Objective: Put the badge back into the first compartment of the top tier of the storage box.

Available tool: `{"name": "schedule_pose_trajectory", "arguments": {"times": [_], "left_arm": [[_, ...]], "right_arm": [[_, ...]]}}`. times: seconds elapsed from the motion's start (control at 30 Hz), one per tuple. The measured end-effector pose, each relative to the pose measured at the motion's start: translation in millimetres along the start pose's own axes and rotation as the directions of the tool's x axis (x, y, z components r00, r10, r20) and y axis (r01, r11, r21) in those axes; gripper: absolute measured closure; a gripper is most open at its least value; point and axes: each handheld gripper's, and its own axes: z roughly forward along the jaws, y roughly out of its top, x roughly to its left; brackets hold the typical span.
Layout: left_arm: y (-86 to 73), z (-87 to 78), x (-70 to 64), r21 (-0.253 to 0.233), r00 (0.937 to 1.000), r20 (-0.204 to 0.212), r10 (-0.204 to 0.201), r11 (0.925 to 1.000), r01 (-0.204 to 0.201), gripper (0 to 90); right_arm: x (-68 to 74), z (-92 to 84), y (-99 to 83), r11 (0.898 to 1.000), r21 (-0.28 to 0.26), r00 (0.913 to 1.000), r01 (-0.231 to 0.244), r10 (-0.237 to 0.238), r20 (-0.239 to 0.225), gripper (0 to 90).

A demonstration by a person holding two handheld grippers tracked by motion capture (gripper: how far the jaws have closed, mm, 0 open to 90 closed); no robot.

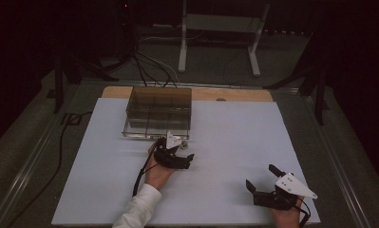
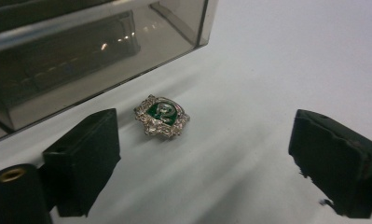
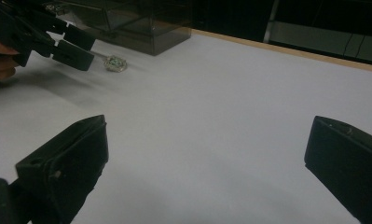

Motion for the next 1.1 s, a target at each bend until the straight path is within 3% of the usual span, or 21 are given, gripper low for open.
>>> {"name": "schedule_pose_trajectory", "arguments": {"times": [0.33, 0.5, 0.73, 1.1], "left_arm": [[-0.5, 9.7, 3.9, 0.047, 0.9990, -0.042, -0.019, 0.9987, 0.021, 18.1], [0.8, 13.7, 3.9, 0.067, 0.9971, -0.076, -0.011, 0.9976, 0.016, 27.2], [2.0, 17.3, 6.4, 0.065, 0.9963, -0.081, -0.028, 0.9973, 0.034, 42.1], [4.7, 22.2, 9.4, 0.087, 0.9945, -0.093, -0.049, 0.9946, 0.057, 52.7]], "right_arm": [[0.1, 0.6, -0.1, 1.000, 0.003, 1.0000, 0.002, -0.002, -0.001, 0.0], [0.0, 0.8, -0.2, 1.000, 0.002, 1.0000, 0.002, -0.002, -0.001, 0.0], [-0.4, 0.6, -0.2, 1.000, 0.003, 1.0000, -0.001, 0.001, 0.000, 0.0], [0.2, 0.3, 0.1, 1.000, 0.002, 1.0000, 0.004, -0.004, -0.001, 0.0]]}}
